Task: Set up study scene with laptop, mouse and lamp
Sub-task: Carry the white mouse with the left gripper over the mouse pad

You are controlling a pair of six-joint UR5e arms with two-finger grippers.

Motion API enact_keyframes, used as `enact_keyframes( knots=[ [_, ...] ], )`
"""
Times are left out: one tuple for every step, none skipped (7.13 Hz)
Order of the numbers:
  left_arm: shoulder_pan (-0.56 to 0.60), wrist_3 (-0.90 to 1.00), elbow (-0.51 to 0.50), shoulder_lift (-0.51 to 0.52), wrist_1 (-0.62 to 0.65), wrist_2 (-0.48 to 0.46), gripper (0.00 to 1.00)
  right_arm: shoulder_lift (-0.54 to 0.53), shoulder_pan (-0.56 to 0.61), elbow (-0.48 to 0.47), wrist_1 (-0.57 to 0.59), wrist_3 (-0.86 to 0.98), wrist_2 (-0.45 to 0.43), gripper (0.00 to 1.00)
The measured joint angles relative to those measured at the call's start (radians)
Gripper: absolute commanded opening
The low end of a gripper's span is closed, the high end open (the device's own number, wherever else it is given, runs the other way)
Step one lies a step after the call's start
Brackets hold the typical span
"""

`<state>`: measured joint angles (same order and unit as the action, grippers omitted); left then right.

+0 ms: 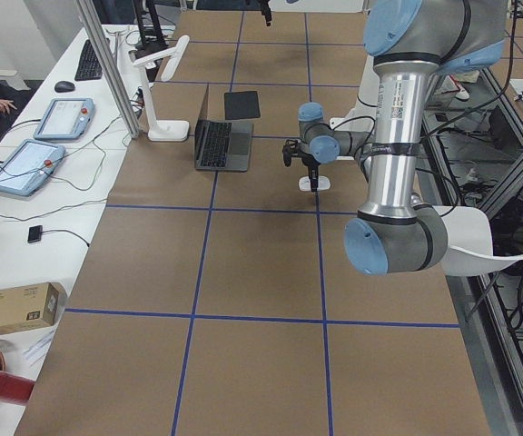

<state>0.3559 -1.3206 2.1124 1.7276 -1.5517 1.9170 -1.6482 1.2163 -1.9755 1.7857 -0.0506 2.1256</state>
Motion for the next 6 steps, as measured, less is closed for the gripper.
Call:
enact_keyframes(
  knots=[
    [0.014,0.0,-0.012,0.094,0.082,0.0,0.52,0.0,0.0,0.002,-0.001,0.0,0.002,1.0],
    [0.026,-0.002,-0.029,0.163,0.129,0.0,0.52,0.001,0.0,0.005,-0.001,0.0,0.002,1.0],
    [0.032,-0.003,-0.047,0.206,0.147,0.0,0.52,0.001,0.0,0.007,-0.002,-0.003,0.002,1.0],
    [0.037,-0.011,-0.068,0.241,0.153,0.0,0.52,0.001,0.0,0.008,-0.002,-0.008,0.006,1.0],
    [0.041,-0.032,-0.094,0.279,0.155,0.0,0.52,0.001,0.0,0.008,-0.002,-0.013,0.015,1.0],
    [0.042,-0.067,-0.127,0.324,0.154,0.0,0.52,0.001,0.0,0.008,-0.002,-0.017,0.026,1.0]
  ],
)
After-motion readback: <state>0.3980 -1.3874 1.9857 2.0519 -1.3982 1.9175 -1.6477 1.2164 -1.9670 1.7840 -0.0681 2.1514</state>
